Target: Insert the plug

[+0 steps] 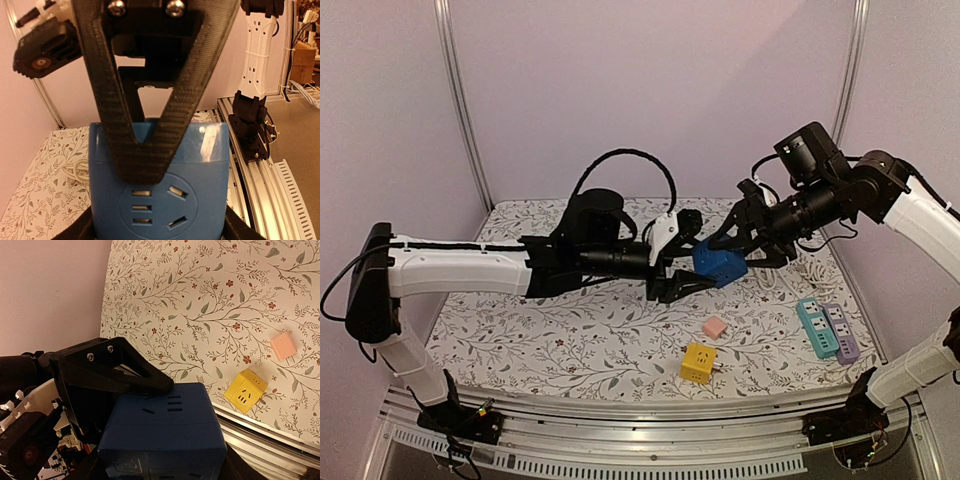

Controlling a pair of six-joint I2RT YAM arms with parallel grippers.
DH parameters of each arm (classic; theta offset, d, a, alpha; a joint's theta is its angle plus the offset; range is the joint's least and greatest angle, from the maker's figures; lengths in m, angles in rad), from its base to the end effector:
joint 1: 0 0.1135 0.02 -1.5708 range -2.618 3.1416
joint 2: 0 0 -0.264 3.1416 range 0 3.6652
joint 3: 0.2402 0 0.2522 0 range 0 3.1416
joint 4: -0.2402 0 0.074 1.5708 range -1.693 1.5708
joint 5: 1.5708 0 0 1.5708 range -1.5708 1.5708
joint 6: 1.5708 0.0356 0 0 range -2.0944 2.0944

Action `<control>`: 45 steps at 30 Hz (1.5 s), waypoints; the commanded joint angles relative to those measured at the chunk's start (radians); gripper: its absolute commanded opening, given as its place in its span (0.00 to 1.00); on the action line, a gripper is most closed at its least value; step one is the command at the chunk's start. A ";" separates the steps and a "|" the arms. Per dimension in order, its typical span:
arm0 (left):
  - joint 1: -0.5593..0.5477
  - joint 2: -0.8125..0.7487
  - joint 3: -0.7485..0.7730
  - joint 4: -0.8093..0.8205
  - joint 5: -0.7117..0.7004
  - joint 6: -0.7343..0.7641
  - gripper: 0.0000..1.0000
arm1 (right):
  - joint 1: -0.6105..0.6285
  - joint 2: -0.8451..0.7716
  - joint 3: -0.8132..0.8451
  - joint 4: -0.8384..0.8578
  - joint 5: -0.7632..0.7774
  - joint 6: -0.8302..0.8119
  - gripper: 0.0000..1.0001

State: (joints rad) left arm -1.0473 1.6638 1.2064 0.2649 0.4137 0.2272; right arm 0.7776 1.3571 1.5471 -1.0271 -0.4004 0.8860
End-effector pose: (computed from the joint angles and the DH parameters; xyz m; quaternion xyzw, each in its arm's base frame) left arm 0.1853 -0.3496 0.3016 0.5544 0.5294 -0.3935 0.5075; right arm 0.1789 0.1956 0.3974 -0.0217 0.9173 0.3849 0.0996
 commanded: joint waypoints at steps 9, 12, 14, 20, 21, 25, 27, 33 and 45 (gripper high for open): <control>-0.028 -0.022 -0.014 0.063 -0.087 0.000 0.99 | 0.005 0.037 0.060 -0.169 0.118 -0.030 0.00; -0.028 -0.056 -0.048 0.056 -0.098 -0.007 0.99 | -0.026 0.052 0.057 -0.261 0.171 -0.078 0.00; -0.028 -0.086 -0.084 0.062 -0.106 -0.018 1.00 | -0.064 0.058 0.048 -0.313 0.196 -0.121 0.00; -0.028 -0.188 -0.217 0.099 -0.140 -0.069 1.00 | -0.234 0.036 -0.028 -0.352 0.227 -0.292 0.00; -0.029 -0.199 -0.232 0.096 -0.143 -0.075 1.00 | -0.256 0.038 -0.042 -0.347 0.245 -0.311 0.00; -0.030 -0.248 -0.292 0.113 -0.153 -0.102 1.00 | -0.337 0.078 -0.086 -0.316 0.310 -0.450 0.00; -0.030 -0.268 -0.311 0.115 -0.158 -0.106 1.00 | -0.399 0.097 -0.112 -0.284 0.313 -0.490 0.00; -0.030 -0.307 -0.324 0.071 -0.158 -0.094 0.99 | -0.543 0.114 -0.181 -0.190 0.190 -0.556 0.00; -0.031 -0.357 -0.335 -0.009 -0.136 -0.086 1.00 | -0.598 0.310 0.018 -0.205 0.334 -0.679 0.00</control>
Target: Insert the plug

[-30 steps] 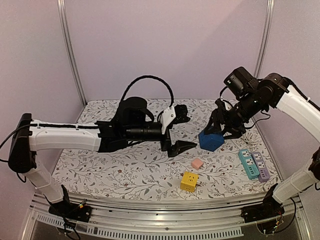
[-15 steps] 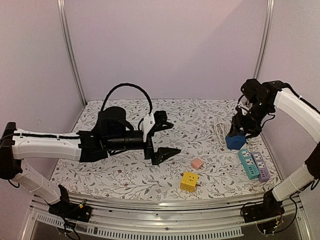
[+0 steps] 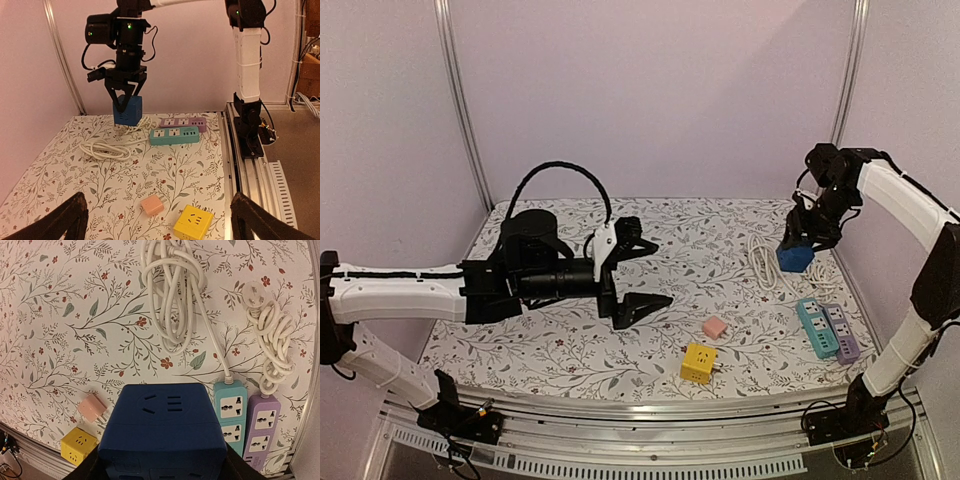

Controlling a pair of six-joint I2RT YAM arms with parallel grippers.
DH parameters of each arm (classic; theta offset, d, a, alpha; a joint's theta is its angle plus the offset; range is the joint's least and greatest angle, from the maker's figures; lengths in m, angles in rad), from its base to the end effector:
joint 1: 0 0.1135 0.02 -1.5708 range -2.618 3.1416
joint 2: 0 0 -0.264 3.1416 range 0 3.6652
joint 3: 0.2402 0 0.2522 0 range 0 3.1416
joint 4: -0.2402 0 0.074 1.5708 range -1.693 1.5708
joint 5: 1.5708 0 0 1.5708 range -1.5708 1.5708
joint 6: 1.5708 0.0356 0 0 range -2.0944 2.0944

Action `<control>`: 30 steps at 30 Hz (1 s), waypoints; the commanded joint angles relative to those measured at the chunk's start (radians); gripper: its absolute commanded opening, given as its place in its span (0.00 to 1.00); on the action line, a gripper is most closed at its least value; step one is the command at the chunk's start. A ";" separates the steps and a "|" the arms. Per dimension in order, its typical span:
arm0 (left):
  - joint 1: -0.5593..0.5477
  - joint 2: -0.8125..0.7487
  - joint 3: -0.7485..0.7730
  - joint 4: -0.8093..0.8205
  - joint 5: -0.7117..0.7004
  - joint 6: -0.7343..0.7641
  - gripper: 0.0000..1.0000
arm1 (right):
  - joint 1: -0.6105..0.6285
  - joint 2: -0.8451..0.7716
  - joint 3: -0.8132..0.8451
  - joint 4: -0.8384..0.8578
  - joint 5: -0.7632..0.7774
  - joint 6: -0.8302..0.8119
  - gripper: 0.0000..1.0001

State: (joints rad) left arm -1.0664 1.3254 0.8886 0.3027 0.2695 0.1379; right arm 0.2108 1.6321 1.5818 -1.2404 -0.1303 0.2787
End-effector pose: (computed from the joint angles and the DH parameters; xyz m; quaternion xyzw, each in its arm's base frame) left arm 0.1418 -0.2765 0.3058 0.4955 0.5648 -0.3825 0.5379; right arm 0.3061 0.0702 0.3196 0.0245 0.9878 0.0963 0.1195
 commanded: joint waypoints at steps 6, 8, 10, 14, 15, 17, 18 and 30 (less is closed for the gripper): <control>-0.015 -0.043 -0.024 -0.075 0.004 0.002 0.99 | -0.093 0.032 -0.093 0.058 0.071 -0.120 0.00; -0.016 -0.044 -0.027 -0.080 0.004 -0.002 0.99 | -0.097 0.032 -0.116 0.073 0.073 -0.144 0.00; -0.018 -0.040 -0.027 -0.082 0.004 -0.007 1.00 | -0.101 0.035 -0.137 0.089 0.063 -0.161 0.00; -0.024 0.003 -0.003 -0.079 -0.053 -0.059 1.00 | -0.113 0.041 -0.149 0.096 0.043 -0.191 0.00; -0.026 0.026 0.020 -0.078 -0.080 -0.093 0.99 | -0.114 0.037 -0.155 0.101 0.052 -0.198 0.00; -0.030 0.084 0.069 -0.079 -0.138 -0.175 0.98 | -0.115 0.025 -0.166 0.107 0.047 -0.236 0.00; -0.032 0.120 0.098 -0.078 -0.156 -0.216 0.98 | -0.116 0.017 -0.167 0.107 0.046 -0.245 0.00; -0.055 0.726 0.710 -0.166 -0.352 -0.709 0.99 | -0.119 -0.163 -0.221 0.155 0.035 -0.083 0.00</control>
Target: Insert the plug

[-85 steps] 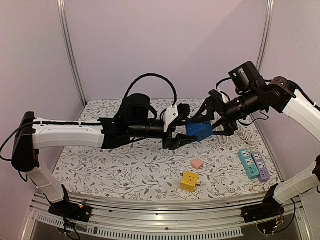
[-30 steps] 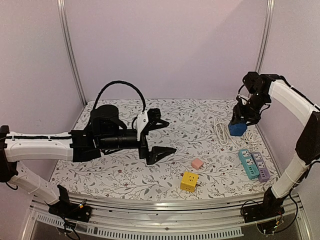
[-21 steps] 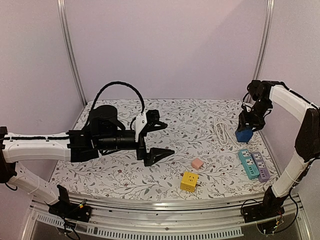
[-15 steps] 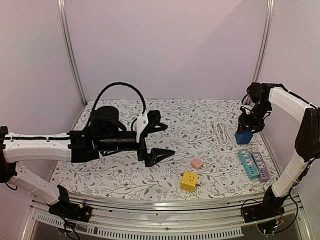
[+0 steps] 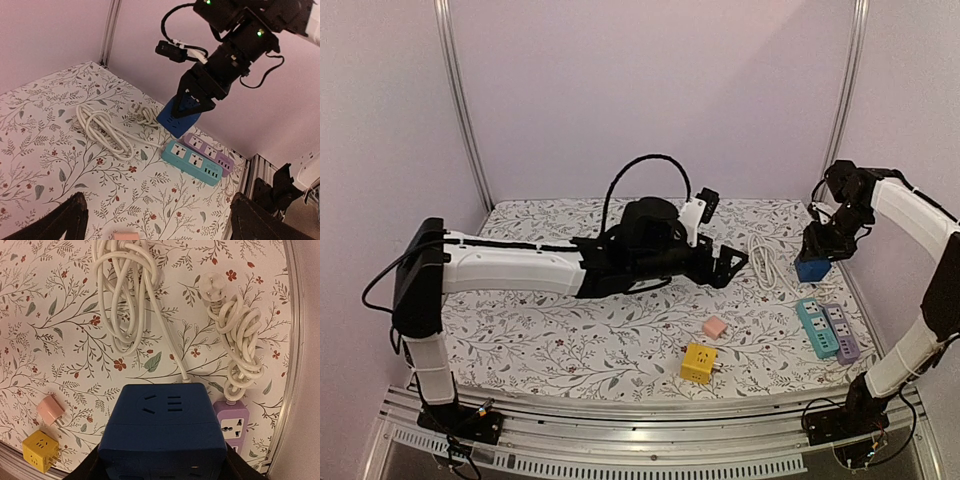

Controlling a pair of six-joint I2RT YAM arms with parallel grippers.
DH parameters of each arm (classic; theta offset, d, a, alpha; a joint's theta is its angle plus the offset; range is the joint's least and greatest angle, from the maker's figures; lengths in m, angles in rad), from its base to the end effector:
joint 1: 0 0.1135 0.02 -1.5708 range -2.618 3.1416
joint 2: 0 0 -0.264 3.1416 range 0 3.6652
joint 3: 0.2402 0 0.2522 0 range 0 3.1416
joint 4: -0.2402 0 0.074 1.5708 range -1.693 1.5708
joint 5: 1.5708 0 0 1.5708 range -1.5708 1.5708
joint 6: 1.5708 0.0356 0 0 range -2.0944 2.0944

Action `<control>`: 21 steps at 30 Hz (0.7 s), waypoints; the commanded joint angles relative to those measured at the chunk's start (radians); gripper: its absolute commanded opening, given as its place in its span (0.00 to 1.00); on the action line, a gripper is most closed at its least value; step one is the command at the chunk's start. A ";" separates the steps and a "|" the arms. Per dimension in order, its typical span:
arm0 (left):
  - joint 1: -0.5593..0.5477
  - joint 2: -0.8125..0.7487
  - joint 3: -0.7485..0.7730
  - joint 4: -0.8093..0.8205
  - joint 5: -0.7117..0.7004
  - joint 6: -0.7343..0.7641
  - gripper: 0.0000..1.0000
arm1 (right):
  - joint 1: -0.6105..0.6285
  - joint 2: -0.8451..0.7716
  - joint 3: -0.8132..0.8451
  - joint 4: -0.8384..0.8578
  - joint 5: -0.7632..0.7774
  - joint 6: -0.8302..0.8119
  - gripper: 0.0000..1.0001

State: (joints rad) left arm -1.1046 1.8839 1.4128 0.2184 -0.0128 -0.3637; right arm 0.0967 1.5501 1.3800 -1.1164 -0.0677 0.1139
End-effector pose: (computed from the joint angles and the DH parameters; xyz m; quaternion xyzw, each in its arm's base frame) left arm 0.2040 -0.4044 0.2795 0.2826 0.7383 -0.4065 0.4580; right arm 0.2952 0.0311 0.2900 0.0037 0.9894 0.0482 0.1373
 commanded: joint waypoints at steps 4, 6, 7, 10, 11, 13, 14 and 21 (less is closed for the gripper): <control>-0.024 0.426 0.506 -0.194 -0.080 -0.308 0.99 | -0.005 -0.150 -0.031 0.035 -0.056 0.145 0.00; -0.023 0.532 0.622 -0.215 -0.089 -0.367 0.98 | -0.006 -0.179 -0.029 0.035 -0.083 0.164 0.00; -0.023 0.577 0.669 -0.215 -0.082 -0.382 0.97 | -0.005 -0.197 -0.028 0.034 -0.097 0.175 0.00; -0.018 0.679 0.770 -0.238 -0.088 -0.432 0.96 | -0.005 -0.238 -0.025 0.034 -0.150 0.219 0.00; -0.014 0.705 0.781 -0.204 -0.083 -0.462 0.96 | -0.005 -0.248 -0.026 0.038 -0.172 0.234 0.00; -0.002 0.748 0.793 -0.139 -0.067 -0.522 0.93 | -0.005 -0.268 -0.028 0.045 -0.213 0.246 0.00; 0.004 0.767 0.800 -0.112 -0.064 -0.544 0.91 | -0.005 -0.281 -0.030 0.047 -0.227 0.251 0.00; 0.032 0.903 0.897 -0.039 -0.036 -0.676 0.81 | -0.005 -0.325 -0.029 0.058 -0.290 0.255 0.00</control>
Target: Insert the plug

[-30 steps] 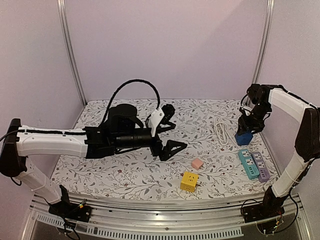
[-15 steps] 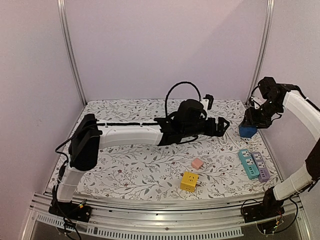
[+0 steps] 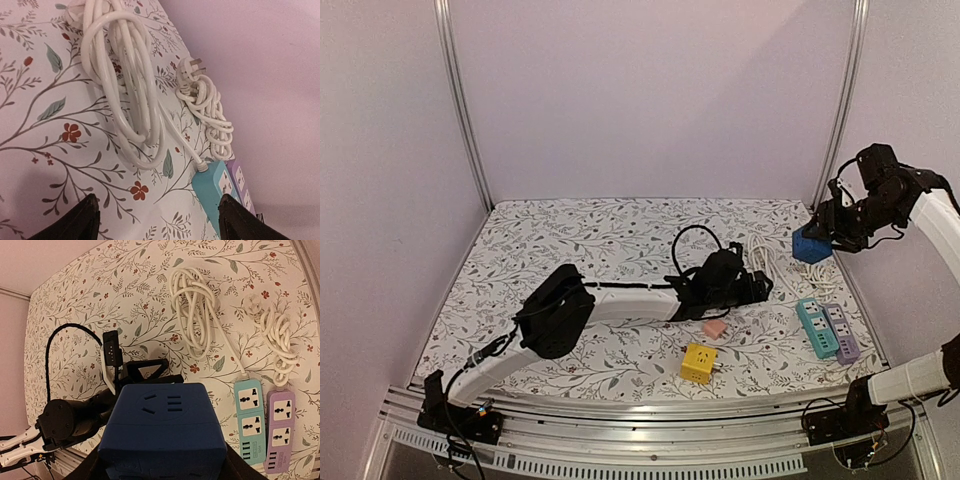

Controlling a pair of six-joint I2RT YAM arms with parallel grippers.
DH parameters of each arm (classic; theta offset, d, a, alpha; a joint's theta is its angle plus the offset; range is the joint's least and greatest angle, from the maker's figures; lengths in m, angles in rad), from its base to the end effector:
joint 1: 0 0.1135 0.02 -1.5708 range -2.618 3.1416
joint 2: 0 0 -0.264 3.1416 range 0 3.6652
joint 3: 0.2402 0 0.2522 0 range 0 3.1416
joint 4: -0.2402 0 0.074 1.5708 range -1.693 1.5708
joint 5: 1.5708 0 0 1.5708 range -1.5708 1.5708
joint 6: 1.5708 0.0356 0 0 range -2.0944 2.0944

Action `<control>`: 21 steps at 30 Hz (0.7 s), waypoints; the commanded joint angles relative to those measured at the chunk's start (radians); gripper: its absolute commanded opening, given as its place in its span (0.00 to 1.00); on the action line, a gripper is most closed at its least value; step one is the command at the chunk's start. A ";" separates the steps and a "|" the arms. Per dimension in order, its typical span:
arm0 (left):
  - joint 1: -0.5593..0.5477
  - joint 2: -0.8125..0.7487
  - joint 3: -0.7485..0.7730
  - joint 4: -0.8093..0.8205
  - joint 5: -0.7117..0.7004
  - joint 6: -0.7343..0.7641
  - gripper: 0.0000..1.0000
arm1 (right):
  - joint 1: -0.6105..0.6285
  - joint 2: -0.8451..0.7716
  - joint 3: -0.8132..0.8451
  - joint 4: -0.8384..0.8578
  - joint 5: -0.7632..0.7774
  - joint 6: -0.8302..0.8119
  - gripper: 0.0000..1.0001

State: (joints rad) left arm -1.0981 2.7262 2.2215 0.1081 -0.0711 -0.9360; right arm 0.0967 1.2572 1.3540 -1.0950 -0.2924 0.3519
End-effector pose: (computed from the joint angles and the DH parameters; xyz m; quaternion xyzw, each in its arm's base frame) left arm 0.2781 -0.5384 0.1118 0.0477 0.8309 -0.4553 0.3163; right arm 0.2331 0.0329 0.3572 0.0800 0.9466 0.1984 0.2413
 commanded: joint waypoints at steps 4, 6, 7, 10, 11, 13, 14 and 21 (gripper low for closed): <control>0.030 0.132 0.148 0.094 0.014 -0.173 0.76 | -0.005 -0.043 -0.003 0.029 -0.092 0.009 0.00; 0.032 0.166 0.168 0.109 -0.002 -0.198 0.75 | -0.005 -0.051 -0.006 0.031 -0.101 0.007 0.00; 0.032 0.179 0.185 0.111 -0.013 -0.209 0.74 | -0.005 -0.054 -0.007 0.032 -0.102 0.005 0.00; 0.037 0.228 0.230 0.122 -0.038 -0.246 0.72 | -0.005 -0.058 -0.010 0.031 -0.101 -0.005 0.00; 0.039 0.244 0.242 0.134 -0.046 -0.264 0.70 | -0.005 -0.058 -0.010 0.031 -0.100 -0.010 0.00; 0.045 0.277 0.264 0.152 -0.064 -0.291 0.66 | -0.005 -0.057 -0.012 0.033 -0.106 -0.015 0.00; 0.046 0.293 0.280 0.151 -0.073 -0.300 0.64 | -0.005 -0.057 -0.013 0.035 -0.107 -0.017 0.00; 0.061 0.400 0.406 0.190 -0.137 -0.369 0.50 | -0.005 -0.055 -0.013 0.056 -0.108 -0.029 0.00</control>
State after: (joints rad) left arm -1.0611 3.0352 2.5763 0.2996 -0.1535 -1.2522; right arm 0.0967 1.2182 1.3464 -1.0824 -0.3794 0.3447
